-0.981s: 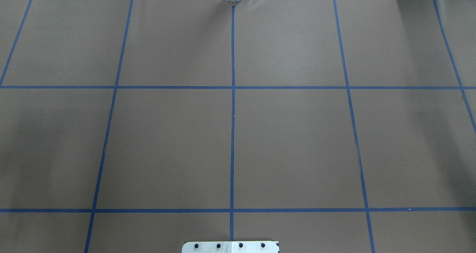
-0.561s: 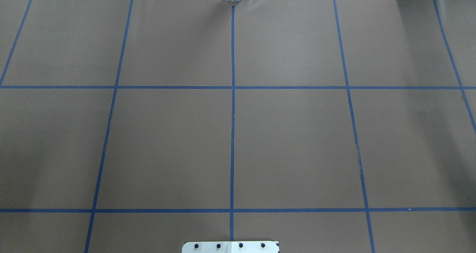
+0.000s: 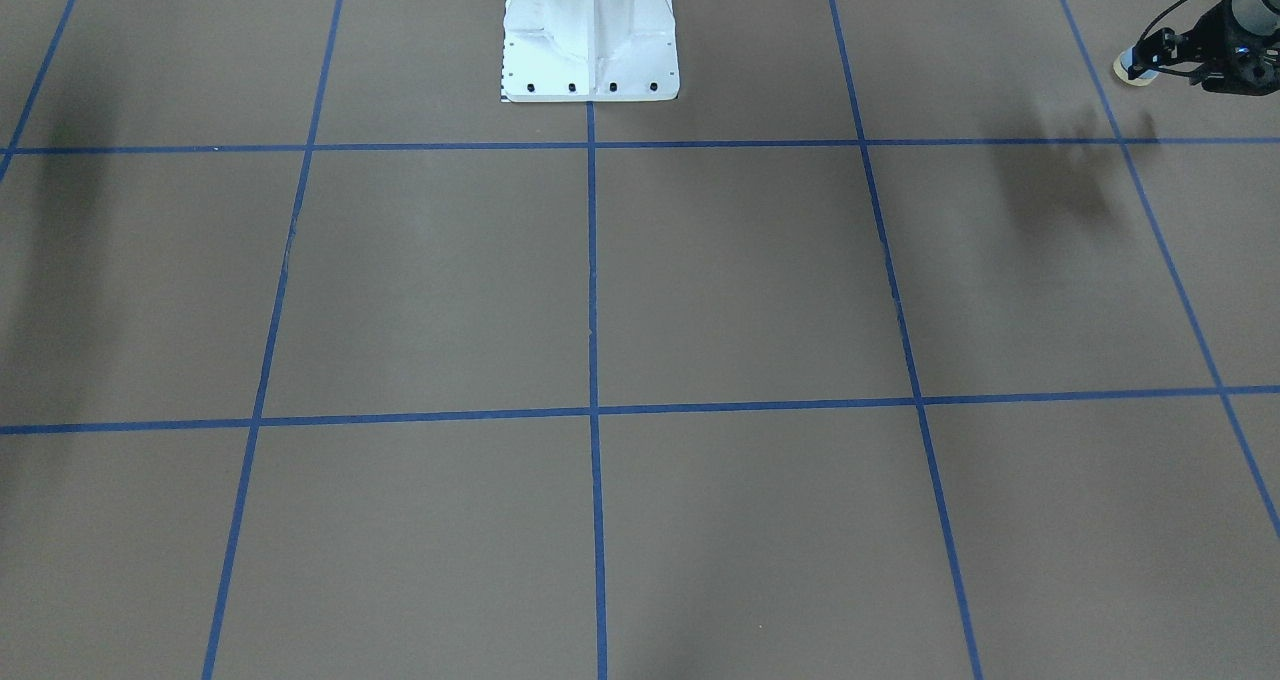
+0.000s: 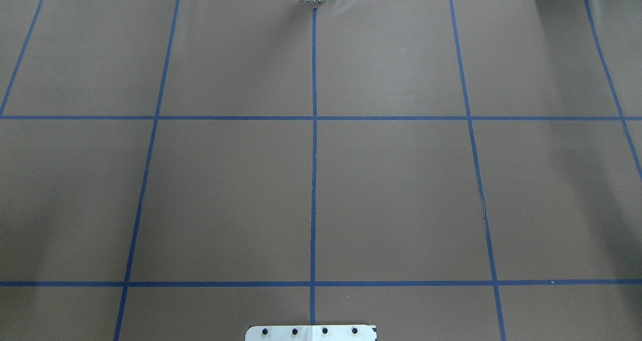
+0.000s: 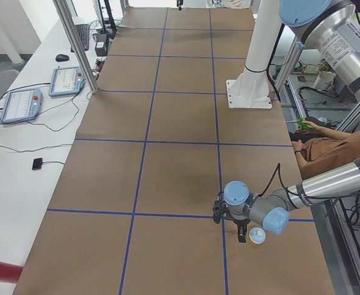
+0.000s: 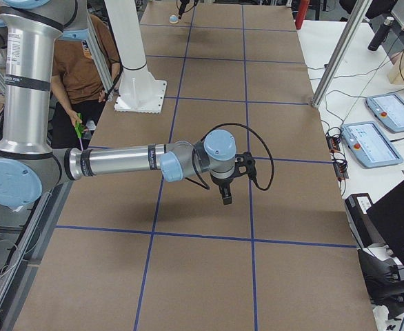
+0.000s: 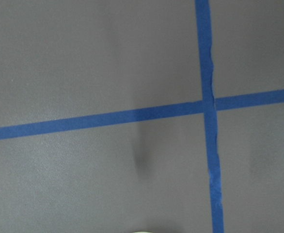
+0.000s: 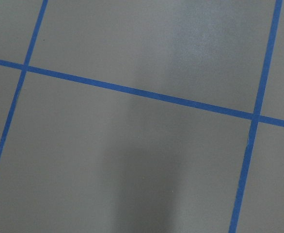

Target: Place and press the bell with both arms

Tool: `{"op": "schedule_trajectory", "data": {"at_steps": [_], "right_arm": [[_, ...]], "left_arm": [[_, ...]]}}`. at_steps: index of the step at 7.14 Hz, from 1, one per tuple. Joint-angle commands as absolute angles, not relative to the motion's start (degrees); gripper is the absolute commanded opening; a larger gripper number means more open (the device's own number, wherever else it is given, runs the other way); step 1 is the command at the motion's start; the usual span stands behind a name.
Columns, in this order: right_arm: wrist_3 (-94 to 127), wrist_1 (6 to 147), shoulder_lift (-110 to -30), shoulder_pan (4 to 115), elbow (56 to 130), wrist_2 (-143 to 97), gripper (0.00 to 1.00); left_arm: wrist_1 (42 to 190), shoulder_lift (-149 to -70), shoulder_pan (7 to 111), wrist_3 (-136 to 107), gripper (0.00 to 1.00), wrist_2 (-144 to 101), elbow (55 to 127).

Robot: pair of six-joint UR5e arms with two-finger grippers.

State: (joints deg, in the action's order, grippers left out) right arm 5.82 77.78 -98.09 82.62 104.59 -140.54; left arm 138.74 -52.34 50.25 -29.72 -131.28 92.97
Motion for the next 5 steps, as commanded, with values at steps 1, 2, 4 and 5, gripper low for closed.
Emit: {"op": "schedule_trajectory", "data": {"at_steps": [1,2,4,5], "right_arm": [[5.89,77.78,-98.09,82.44,104.59,-140.54,1.0],[5.8,77.78,-98.0,82.35,104.59,-140.54,1.0],[5.89,77.7,-97.91,82.27,104.68,-140.54,1.0],[5.8,77.78,-97.91,82.18,104.59,-140.54,1.0]], "left_arm": [[138.87,-52.64,46.69,-30.59,1.0,-130.87,91.94],[138.87,-52.91,43.8,-30.15,1.0,-130.87,91.67],[138.96,-52.91,42.11,-30.23,1.0,-130.78,91.32],[138.96,-53.0,40.88,-30.41,1.0,-130.78,90.88]]}}
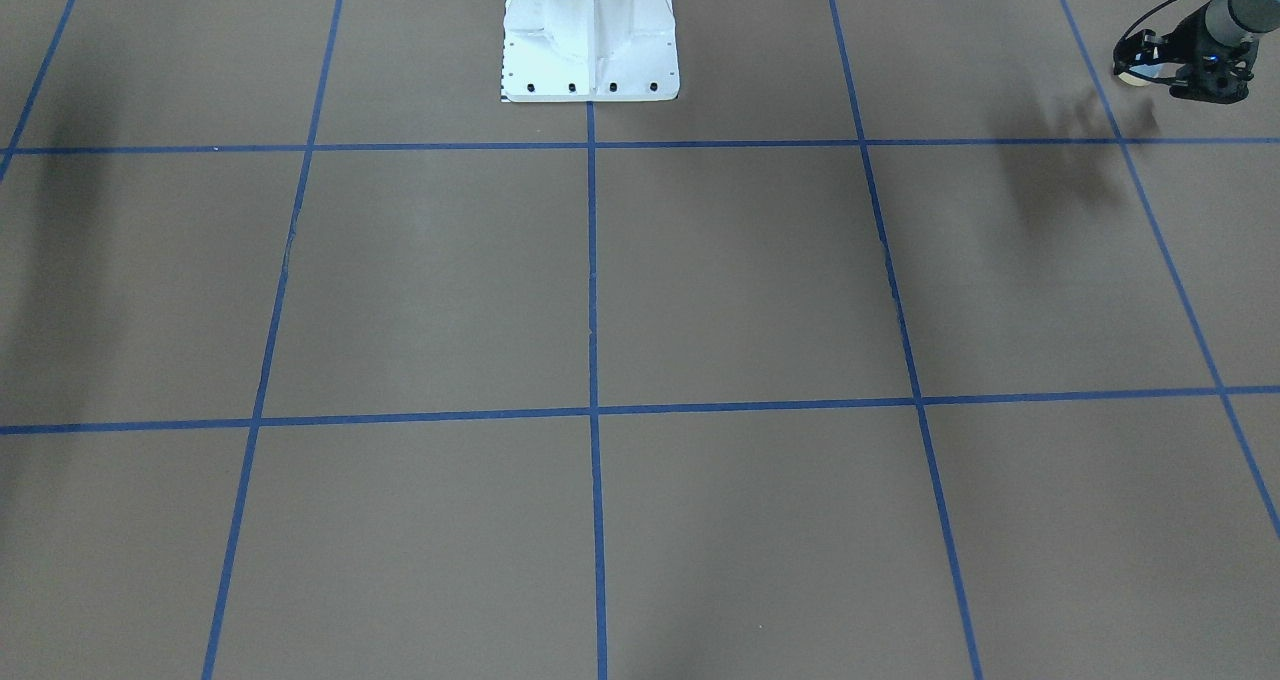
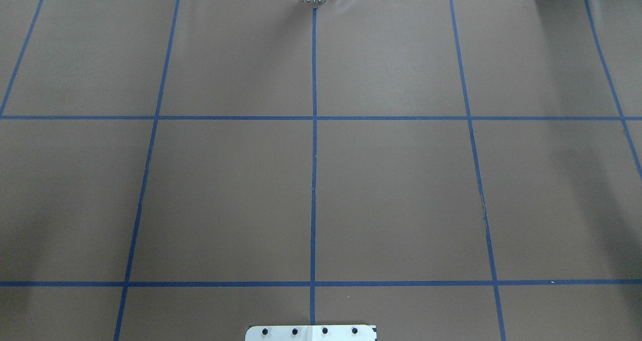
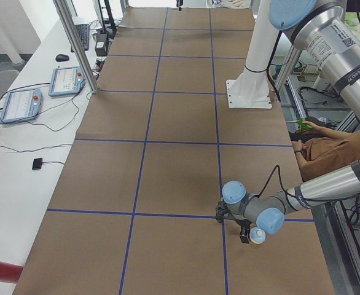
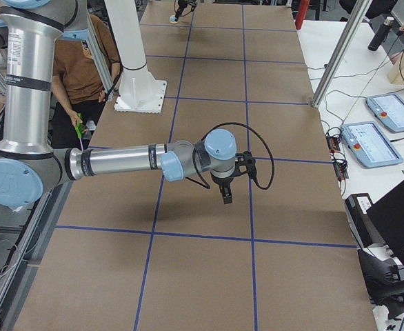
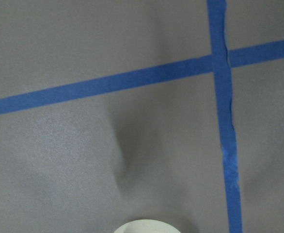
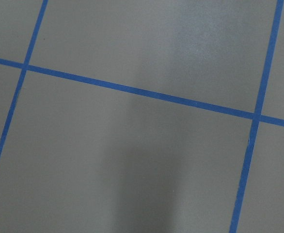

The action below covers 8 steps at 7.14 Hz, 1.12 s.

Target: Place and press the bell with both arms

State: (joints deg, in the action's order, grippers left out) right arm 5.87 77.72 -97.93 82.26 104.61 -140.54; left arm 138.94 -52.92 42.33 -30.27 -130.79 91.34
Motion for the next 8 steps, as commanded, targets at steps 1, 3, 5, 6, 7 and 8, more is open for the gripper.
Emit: {"op": "schedule_trajectory", "data": {"at_steps": [1,3,5,6,7,8], "right_arm": [[5.8,77.78,-97.91,82.0,104.59,-140.54,1.0],[5.8,77.78,-97.91,81.65,104.59,-140.54,1.0],[5.8,77.78,-97.82,81.3,104.59,-140.45,1.0],[5.8,77.7,-97.82,81.21,104.59,-140.45,1.0],[5.89,77.7,-97.82,81.21,104.68,-140.45,1.0],[5.8,77.7,-97.82,81.21,104.59,-140.45,1.0]], "left_arm": [[138.96,-53.43,40.26,-30.06,1.0,-130.78,89.92],[139.04,-54.05,38.68,-30.06,1.0,-130.78,89.21],[139.04,-54.05,37.1,-30.23,1.0,-130.78,89.12],[139.04,-53.97,37.0,-30.23,1.0,-130.78,88.95],[139.13,-53.96,37.0,-30.06,0.99,-130.78,88.16],[139.13,-53.96,37.0,-30.06,0.99,-130.78,88.07]]}}
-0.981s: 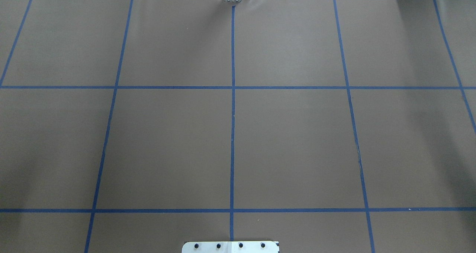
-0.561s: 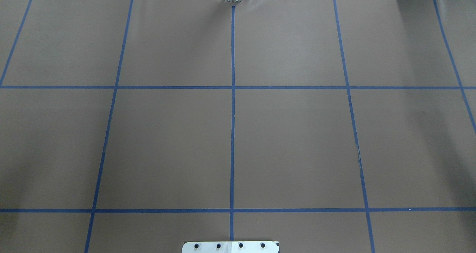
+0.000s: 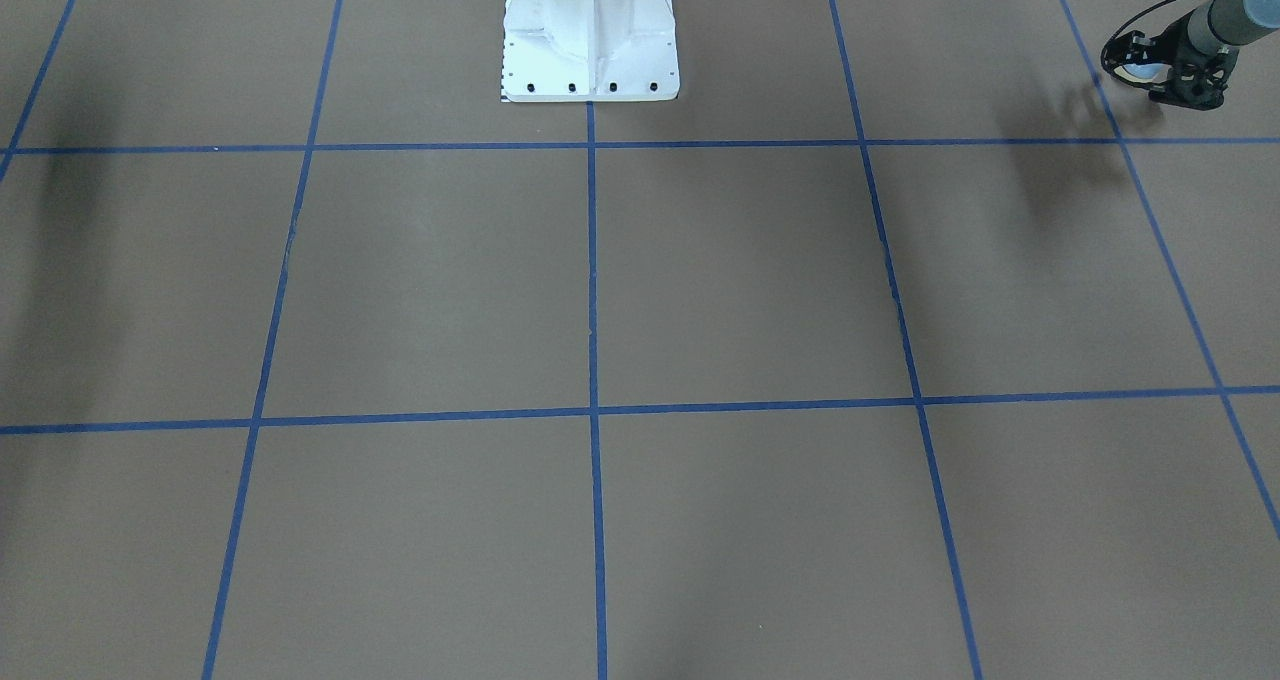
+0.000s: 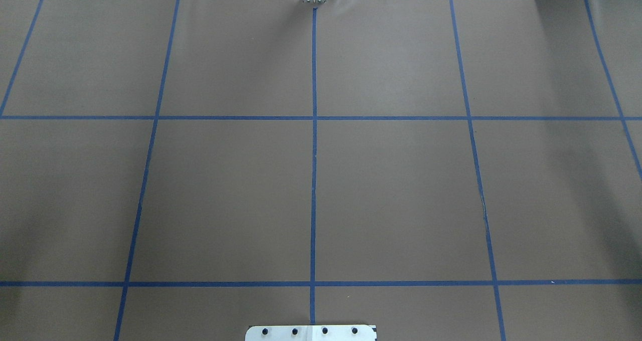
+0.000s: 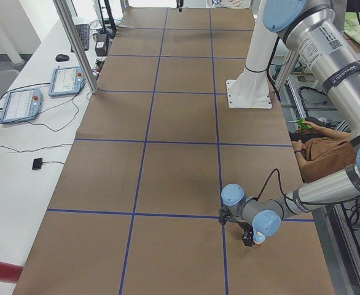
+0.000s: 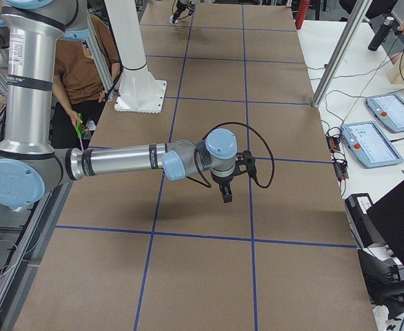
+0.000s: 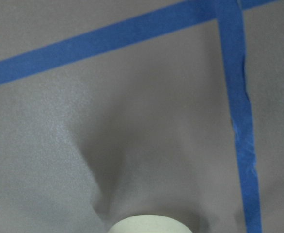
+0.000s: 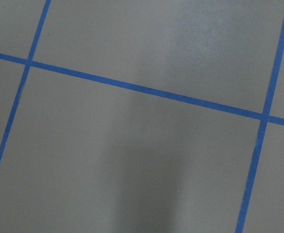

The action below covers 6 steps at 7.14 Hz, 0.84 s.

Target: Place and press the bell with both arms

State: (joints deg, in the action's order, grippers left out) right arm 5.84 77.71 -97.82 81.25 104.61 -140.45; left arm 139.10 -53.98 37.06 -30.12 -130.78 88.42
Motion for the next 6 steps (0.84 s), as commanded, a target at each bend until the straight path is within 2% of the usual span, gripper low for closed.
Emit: {"op": "schedule_trajectory", "data": {"at_steps": [1,6], "right_arm": [[5.89,77.78,-97.74,81.12,104.59,-140.45,1.0],[5.89,77.78,-97.56,81.12,104.59,-140.45,1.0]], "left_arm": [[139.13,-53.96,36.91,-29.97,0.99,-130.78,88.07],[139.13,-53.96,35.34,-30.15,0.97,-130.87,87.98]]}}
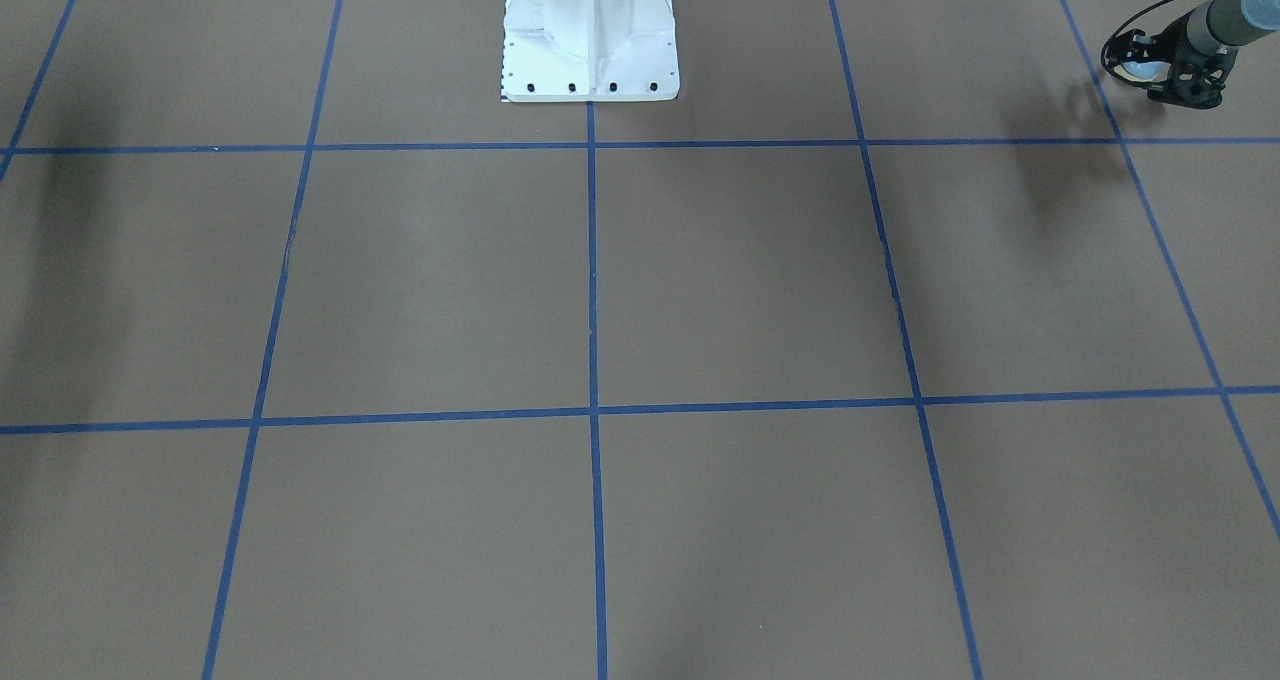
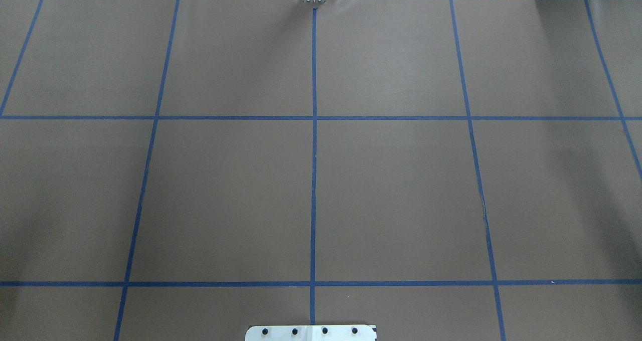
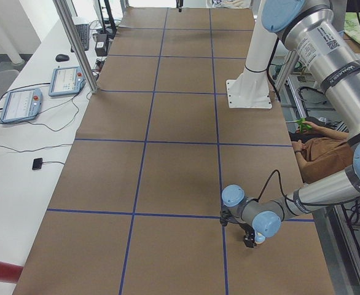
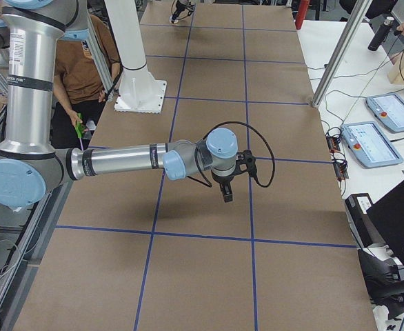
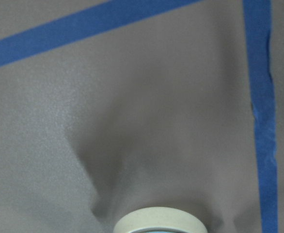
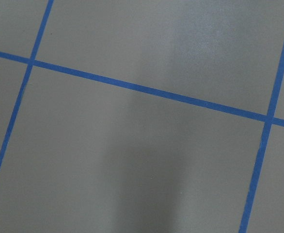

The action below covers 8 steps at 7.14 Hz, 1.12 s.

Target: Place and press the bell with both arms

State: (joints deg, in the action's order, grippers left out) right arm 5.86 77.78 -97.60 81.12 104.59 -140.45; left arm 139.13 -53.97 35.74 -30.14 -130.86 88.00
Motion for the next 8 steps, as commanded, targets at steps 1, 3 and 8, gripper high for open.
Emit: {"op": "schedule_trajectory", "data": {"at_steps": [1,3,8], "right_arm": [[5.89,77.78,-97.56,81.12,104.59,-140.45,1.0],[5.89,77.78,-97.65,81.12,104.59,-140.54,1.0],[5.89,77.78,-97.56,81.12,104.59,-140.45,1.0]], "left_arm": [[139.13,-53.96,35.07,-30.15,0.97,-130.87,87.8],[139.13,-53.96,34.54,-30.15,0.92,-130.87,87.71],[144.72,-50.91,33.93,-30.15,0.1,-132.96,88.15]]}}
